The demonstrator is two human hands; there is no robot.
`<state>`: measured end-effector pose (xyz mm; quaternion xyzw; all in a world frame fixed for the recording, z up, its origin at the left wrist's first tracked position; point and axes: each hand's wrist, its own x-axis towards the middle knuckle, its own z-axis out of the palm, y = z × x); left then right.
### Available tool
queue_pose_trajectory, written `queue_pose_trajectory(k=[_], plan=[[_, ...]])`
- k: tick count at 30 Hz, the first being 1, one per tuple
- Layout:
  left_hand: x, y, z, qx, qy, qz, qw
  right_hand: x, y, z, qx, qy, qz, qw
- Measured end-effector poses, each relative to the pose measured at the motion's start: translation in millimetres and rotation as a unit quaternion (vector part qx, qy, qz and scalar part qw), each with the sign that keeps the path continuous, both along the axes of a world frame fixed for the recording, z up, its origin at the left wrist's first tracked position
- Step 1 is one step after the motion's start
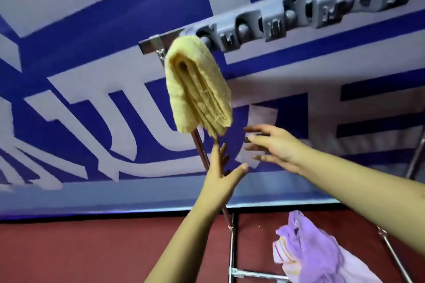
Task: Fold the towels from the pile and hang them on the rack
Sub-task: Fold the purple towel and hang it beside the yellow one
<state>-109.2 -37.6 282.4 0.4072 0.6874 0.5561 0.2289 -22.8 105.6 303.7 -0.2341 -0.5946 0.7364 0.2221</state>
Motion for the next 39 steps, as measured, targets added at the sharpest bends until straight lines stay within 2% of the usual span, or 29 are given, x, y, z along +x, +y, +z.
queue_pose_trajectory(k=[3,6,11,16,19,23,27,32,39], plan=[[28.6,0.7,-63.4,-0.080,-0.046,-0.019,0.996,29.2,9.1,-73.3,0.068,-0.121,-0.012,0.990],[54.4,3.5,-125.8,-0.158,-0.089,-0.051,0.982,70.4,16.5,-166.9,0.087,-0.269,-0.012,0.959],[83.1,23.7,-191.9,-0.257,-0.141,-0.100,0.951,139.7,24.7,-291.6,0.097,-0.483,0.062,0.868],[95.9,47.8,-227.6,-0.318,-0.153,-0.086,0.932,178.5,20.3,-369.4,0.118,-0.591,0.108,0.790],[100.4,59.9,-244.3,-0.348,-0.153,-0.082,0.921,189.0,11.8,-411.8,0.092,-0.624,0.119,0.767],[104.2,77.3,-260.6,-0.367,-0.144,-0.093,0.914,185.1,0.2,-463.8,0.026,-0.609,0.090,0.787],[107.0,88.1,-273.2,-0.381,-0.148,-0.101,0.907,175.1,-15.7,-511.9,-0.091,-0.610,-0.003,0.787],[106.3,86.8,-287.1,-0.387,-0.123,-0.112,0.907,167.0,-27.3,-547.2,-0.092,-0.651,-0.115,0.745],[105.1,87.0,-288.7,-0.404,-0.095,-0.123,0.902,163.8,-30.4,-547.7,-0.135,-0.629,-0.070,0.763]])
